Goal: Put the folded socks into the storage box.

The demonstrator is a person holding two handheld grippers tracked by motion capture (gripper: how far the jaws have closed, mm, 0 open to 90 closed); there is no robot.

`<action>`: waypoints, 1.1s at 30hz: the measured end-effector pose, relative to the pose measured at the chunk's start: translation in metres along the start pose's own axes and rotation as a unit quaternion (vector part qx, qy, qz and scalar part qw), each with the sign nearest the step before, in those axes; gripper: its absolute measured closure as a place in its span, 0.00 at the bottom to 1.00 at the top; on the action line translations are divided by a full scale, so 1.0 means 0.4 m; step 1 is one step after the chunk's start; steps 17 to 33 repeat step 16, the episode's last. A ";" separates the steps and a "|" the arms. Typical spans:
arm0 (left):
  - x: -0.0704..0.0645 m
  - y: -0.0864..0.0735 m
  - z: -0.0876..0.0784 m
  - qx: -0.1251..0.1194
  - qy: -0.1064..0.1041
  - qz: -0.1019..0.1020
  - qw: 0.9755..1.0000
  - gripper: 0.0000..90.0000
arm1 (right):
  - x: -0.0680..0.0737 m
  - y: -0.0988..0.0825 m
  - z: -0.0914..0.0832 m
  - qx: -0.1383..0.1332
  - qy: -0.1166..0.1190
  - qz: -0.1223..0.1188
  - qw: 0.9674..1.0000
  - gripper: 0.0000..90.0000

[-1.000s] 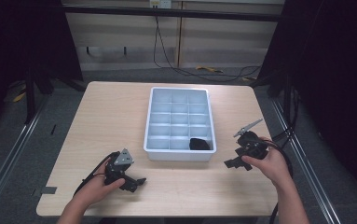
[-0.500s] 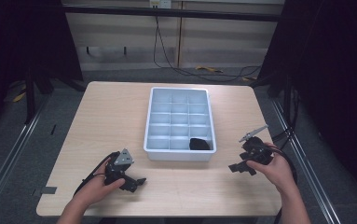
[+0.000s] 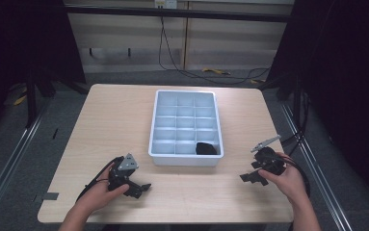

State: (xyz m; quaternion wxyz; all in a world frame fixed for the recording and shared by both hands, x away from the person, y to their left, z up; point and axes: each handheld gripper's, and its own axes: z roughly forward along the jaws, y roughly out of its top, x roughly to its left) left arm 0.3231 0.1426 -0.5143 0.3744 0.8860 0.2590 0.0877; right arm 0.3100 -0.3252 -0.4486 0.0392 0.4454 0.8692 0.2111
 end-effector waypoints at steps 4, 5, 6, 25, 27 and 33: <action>0.000 0.000 0.000 0.000 0.000 0.000 1.000 0.00 | -0.007 -0.008 -0.001 -0.003 -0.005 -0.006 1.000 0.25; 0.000 0.000 0.000 0.000 0.000 0.000 1.000 0.00 | -0.007 -0.009 0.000 -0.002 -0.005 -0.005 1.000 0.25; 0.000 0.000 0.000 0.000 0.000 0.000 1.000 0.00 | -0.010 -0.011 0.001 -0.001 -0.006 -0.007 1.000 0.25; 0.000 0.000 0.000 0.000 -0.001 0.000 1.000 0.00 | -0.010 -0.014 0.004 0.008 -0.015 -0.014 1.000 0.25; 0.000 0.000 0.000 0.000 -0.001 0.000 1.000 0.00 | -0.010 -0.014 0.004 0.008 -0.015 -0.014 1.000 0.25; 0.000 0.000 0.000 0.000 -0.001 0.000 1.000 0.00 | -0.010 -0.014 0.004 0.008 -0.015 -0.014 1.000 0.25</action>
